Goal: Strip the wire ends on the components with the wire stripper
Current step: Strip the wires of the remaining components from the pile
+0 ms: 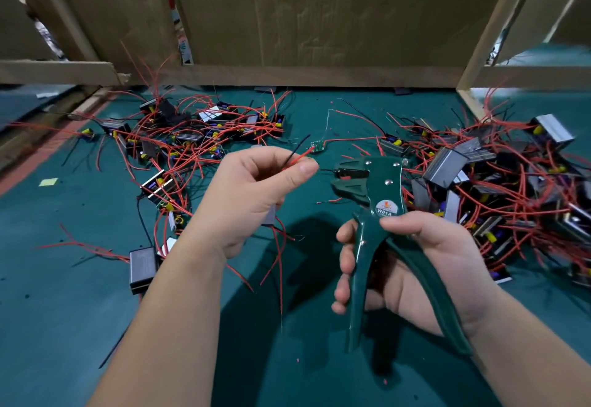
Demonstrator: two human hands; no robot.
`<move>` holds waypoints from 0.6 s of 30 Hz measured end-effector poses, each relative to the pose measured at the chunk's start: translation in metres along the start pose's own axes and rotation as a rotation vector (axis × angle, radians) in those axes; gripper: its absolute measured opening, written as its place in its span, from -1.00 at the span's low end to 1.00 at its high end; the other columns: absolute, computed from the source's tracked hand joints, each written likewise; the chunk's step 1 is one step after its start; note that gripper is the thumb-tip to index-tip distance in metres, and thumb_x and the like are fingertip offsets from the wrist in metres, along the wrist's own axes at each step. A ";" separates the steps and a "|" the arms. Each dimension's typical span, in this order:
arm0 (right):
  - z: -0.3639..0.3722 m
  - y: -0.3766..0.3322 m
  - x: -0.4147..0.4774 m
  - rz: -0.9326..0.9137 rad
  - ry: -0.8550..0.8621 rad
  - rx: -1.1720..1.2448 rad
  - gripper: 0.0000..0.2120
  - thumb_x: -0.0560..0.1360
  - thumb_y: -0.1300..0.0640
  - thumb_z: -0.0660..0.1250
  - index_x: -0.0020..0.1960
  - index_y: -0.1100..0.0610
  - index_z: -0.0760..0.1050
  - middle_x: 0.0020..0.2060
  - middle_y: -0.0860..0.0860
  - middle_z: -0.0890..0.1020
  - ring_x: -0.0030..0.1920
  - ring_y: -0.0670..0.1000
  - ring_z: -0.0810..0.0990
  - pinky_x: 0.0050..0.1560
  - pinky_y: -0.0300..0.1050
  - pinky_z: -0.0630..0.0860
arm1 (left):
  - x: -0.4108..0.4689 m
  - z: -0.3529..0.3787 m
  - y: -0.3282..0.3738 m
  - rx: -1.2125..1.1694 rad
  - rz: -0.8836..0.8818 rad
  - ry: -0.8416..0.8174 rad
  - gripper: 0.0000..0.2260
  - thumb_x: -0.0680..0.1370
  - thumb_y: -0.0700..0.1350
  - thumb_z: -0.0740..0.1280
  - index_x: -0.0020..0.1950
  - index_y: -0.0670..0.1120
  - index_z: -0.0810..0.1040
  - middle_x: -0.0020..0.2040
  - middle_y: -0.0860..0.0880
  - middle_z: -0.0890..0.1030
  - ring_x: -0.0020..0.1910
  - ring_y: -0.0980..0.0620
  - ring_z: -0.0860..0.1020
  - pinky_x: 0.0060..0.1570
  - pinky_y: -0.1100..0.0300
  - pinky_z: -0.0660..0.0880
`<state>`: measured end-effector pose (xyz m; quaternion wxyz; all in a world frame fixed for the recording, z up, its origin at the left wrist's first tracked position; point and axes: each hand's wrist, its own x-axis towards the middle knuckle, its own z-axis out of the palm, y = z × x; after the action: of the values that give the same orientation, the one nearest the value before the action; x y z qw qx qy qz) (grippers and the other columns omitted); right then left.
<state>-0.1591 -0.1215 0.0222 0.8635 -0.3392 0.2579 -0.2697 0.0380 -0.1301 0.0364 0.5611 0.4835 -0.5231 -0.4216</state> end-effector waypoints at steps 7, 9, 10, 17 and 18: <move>0.002 0.003 0.002 0.011 -0.094 0.020 -0.53 0.14 0.04 0.51 -0.04 0.29 0.58 -0.27 0.26 0.56 -0.30 0.28 0.59 -0.20 0.22 0.57 | -0.002 0.001 0.006 -0.062 -0.041 -0.032 -0.74 0.38 0.16 0.39 -0.19 0.00 0.72 -0.33 -0.23 0.19 -0.33 -0.16 0.06 -0.38 0.06 0.01; 0.002 0.002 0.002 0.007 -0.096 0.022 -0.52 0.15 0.03 0.51 -0.04 0.29 0.58 -0.27 0.26 0.56 -0.29 0.28 0.59 -0.20 0.22 0.56 | -0.001 0.001 0.005 -0.057 -0.033 -0.028 -0.84 0.40 0.06 0.41 -0.24 0.00 0.70 -0.33 -0.15 0.28 -0.36 -0.15 0.05 -0.40 0.03 -0.01; 0.002 0.002 0.002 0.006 -0.106 0.027 -0.53 0.16 0.03 0.51 -0.03 0.29 0.58 -0.27 0.26 0.56 -0.29 0.28 0.59 -0.19 0.22 0.56 | -0.001 0.001 0.004 -0.051 -0.032 -0.014 -0.87 0.37 0.04 0.44 -0.26 0.00 0.69 -0.33 -0.14 0.32 -0.40 -0.11 0.05 -0.41 0.02 -0.01; 0.003 0.005 0.000 -0.009 -0.244 0.041 -0.57 0.29 0.02 0.45 0.03 0.29 0.56 -0.22 0.24 0.58 -0.23 0.29 0.60 -0.09 0.24 0.54 | 0.000 -0.001 -0.001 -0.021 -0.046 0.046 -0.85 0.36 -0.12 0.51 -0.39 -0.01 0.60 -0.53 0.06 0.30 -0.58 0.10 0.16 -0.53 0.38 0.07; 0.003 0.005 0.000 -0.010 -0.259 0.041 -0.57 0.30 0.02 0.44 0.04 0.28 0.56 -0.22 0.24 0.58 -0.22 0.29 0.60 -0.09 0.23 0.54 | 0.000 0.000 -0.001 -0.009 -0.044 0.030 -0.83 0.38 -0.14 0.48 -0.40 0.00 0.60 -0.55 0.09 0.30 -0.60 0.12 0.16 -0.56 0.42 0.08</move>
<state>-0.1559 -0.1172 0.0204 0.8950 -0.3547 0.1369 -0.2333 0.0375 -0.1301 0.0353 0.5616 0.4986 -0.5019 -0.4290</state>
